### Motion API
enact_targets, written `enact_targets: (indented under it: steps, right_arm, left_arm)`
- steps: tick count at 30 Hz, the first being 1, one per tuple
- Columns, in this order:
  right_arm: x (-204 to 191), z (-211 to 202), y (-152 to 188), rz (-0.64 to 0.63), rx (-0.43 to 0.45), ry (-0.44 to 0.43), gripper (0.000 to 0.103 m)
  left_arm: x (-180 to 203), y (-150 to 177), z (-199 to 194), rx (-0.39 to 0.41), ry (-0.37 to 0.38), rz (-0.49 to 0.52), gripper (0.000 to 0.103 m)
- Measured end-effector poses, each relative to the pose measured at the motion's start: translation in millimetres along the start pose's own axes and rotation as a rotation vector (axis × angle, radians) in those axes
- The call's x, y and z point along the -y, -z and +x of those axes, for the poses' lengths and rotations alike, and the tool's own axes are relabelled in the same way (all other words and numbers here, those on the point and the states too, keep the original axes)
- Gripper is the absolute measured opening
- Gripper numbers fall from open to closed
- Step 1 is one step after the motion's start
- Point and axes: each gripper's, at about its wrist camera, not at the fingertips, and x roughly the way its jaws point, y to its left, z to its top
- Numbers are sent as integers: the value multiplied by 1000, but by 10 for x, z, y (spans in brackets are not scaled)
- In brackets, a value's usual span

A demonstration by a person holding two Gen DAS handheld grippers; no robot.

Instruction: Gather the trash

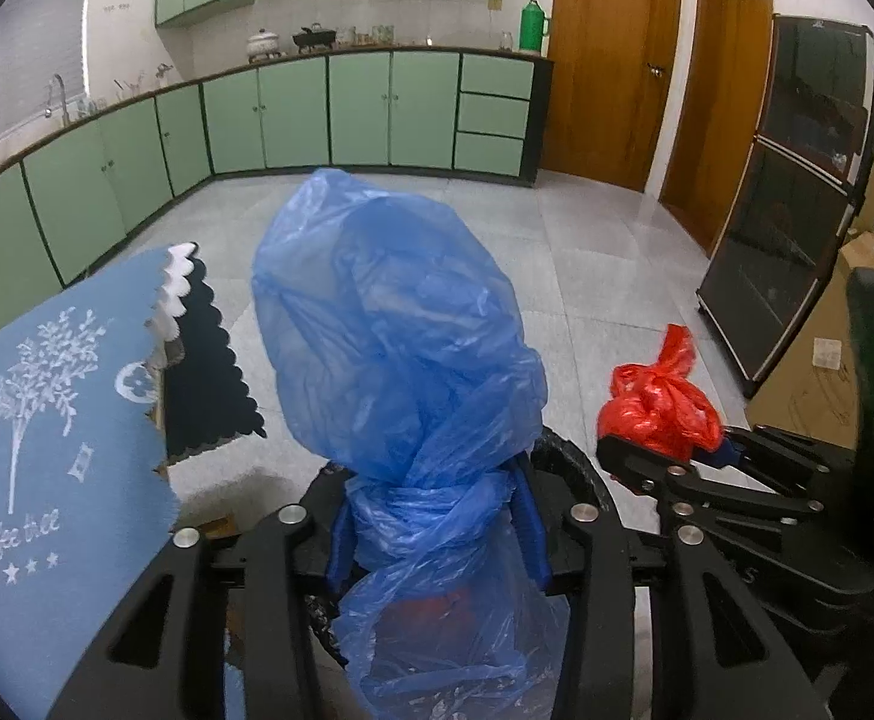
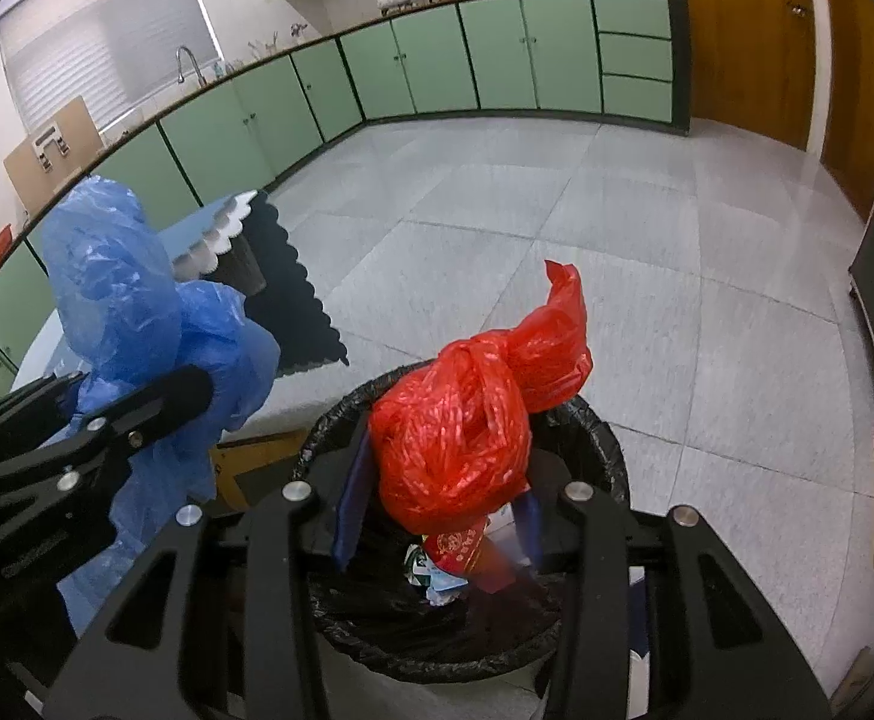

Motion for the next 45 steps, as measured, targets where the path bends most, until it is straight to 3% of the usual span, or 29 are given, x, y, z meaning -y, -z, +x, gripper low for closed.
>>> enact_targets:
  steps: [4, 9, 20, 31, 45]
  right_arm:
    - [68, 127, 9, -9, -28, 29, 53]
    - [146, 118, 12, -2, -20, 54, 67]
    - [167, -160, -31, 22, 38, 84, 89]
    - [-167, -701, -21, 16, 88, 1, 97]
    - [-802, -1398, 83, -76, 154, -89, 98]
  left_arm:
    - [-32, -25, 38, -16, 0, -5, 56]
    - [-84, -51, -24, -4, 15, -25, 74]
    - [-161, -118, -312, 53, 8, -37, 78]
    - [-484, -57, -963, 129, -49, -76, 85]
    - [-713, 294, -1779, 173, -113, -131, 91]
